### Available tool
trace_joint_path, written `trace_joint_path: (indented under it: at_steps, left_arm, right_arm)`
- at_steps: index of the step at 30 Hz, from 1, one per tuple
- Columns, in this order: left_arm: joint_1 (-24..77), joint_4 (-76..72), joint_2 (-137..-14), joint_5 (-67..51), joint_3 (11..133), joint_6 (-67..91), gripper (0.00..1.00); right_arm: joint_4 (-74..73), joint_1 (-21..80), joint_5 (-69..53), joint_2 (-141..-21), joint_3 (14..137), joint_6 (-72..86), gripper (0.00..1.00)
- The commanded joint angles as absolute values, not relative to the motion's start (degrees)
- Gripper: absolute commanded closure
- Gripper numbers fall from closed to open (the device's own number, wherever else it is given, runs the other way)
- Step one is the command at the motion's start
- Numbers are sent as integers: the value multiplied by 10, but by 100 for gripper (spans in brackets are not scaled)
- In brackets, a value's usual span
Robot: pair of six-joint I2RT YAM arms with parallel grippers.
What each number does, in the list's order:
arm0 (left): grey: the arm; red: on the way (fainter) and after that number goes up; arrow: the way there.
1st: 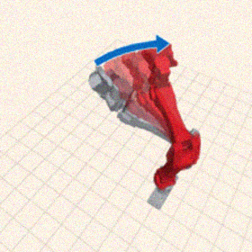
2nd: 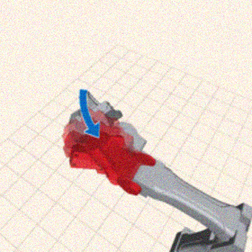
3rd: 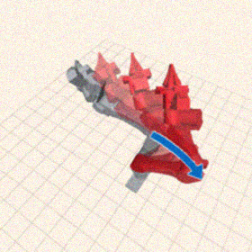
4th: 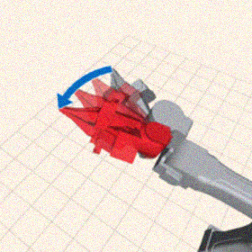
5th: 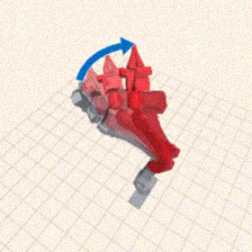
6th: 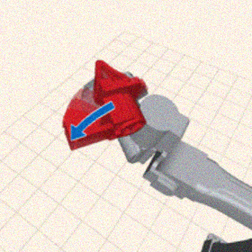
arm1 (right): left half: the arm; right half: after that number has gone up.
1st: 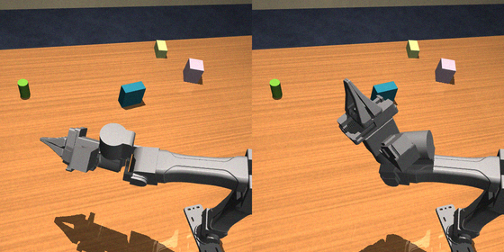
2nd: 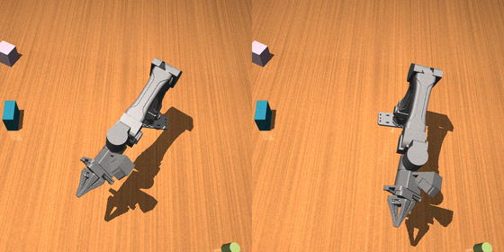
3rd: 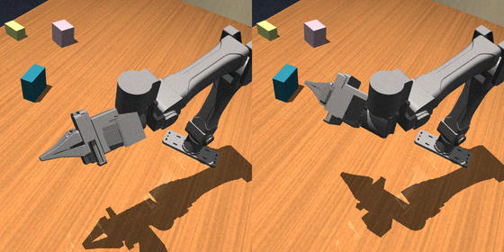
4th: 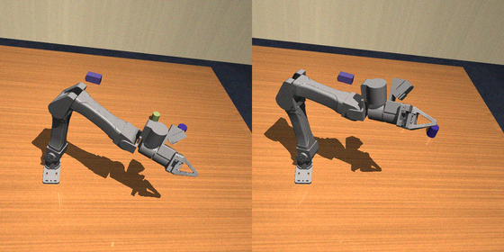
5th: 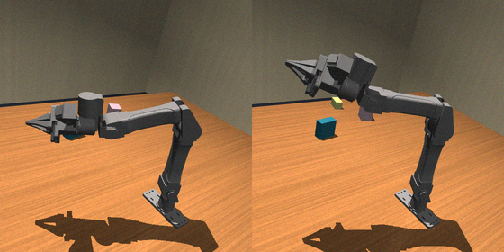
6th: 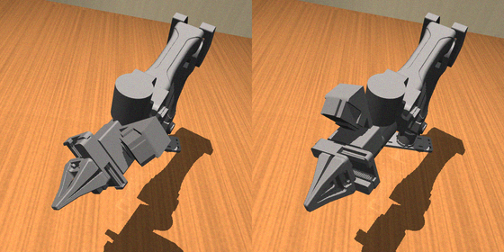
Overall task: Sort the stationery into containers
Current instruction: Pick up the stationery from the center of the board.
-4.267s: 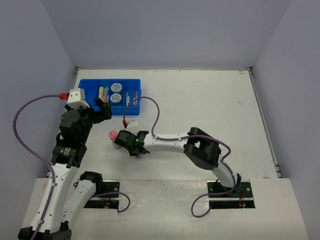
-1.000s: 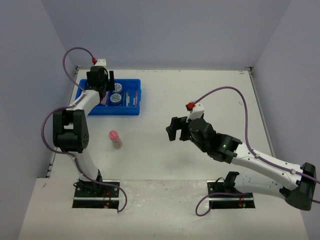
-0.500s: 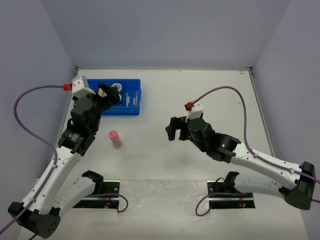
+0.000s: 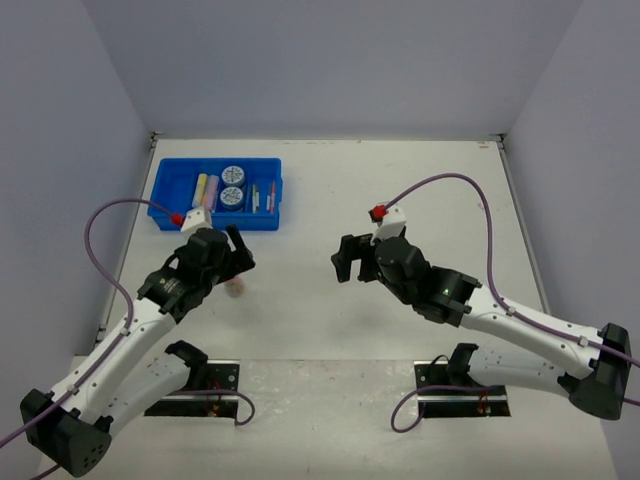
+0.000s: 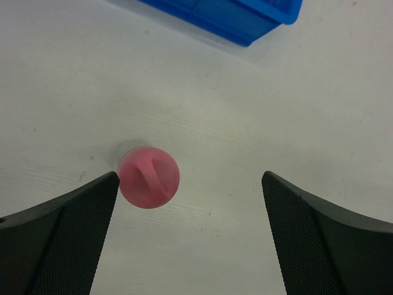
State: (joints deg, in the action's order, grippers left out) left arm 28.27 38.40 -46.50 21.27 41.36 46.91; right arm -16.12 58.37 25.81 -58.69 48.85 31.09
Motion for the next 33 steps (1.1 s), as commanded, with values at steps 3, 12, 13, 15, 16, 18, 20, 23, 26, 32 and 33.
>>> trace_joint_path:
  at_steps: [3,12,13,15,16,18,20,23,26,32,33]
  left_arm:
    - [284,389,-487,242,376,496,0]
    - [284,307,-559,246,337,487,2]
    - [284,297,-557,245,331,486,4]
    - [284,274,-547,242,320,481,11]
    - [284,265,-543,238,311,477,16]
    - [285,241,-536,234,295,471,32]
    - [285,227,-535,235,284,466,42]
    - [284,214,-547,241,277,458,51]
    - [284,200,-560,247,275,449,59]
    - [284,170,-587,254,279,404,81]
    - [284,169,-596,251,287,390,87]
  right_arm:
    - [-134,582,250,-554,472,311,1]
    - [-136,583,249,-554,473,310,1]
    - [-136,582,249,-555,474,310,1]
    - [-135,583,248,-558,474,310,1]
    - [-136,583,248,-560,474,310,1]
    - [-135,582,247,-562,475,310,1]
    - [-135,583,245,-565,475,310,1]
    - [-136,582,244,-569,476,310,1]
    - [-135,583,244,-573,476,309,1]
    - [-136,583,243,-579,479,308,1]
    - [-135,583,243,-578,479,308,1]
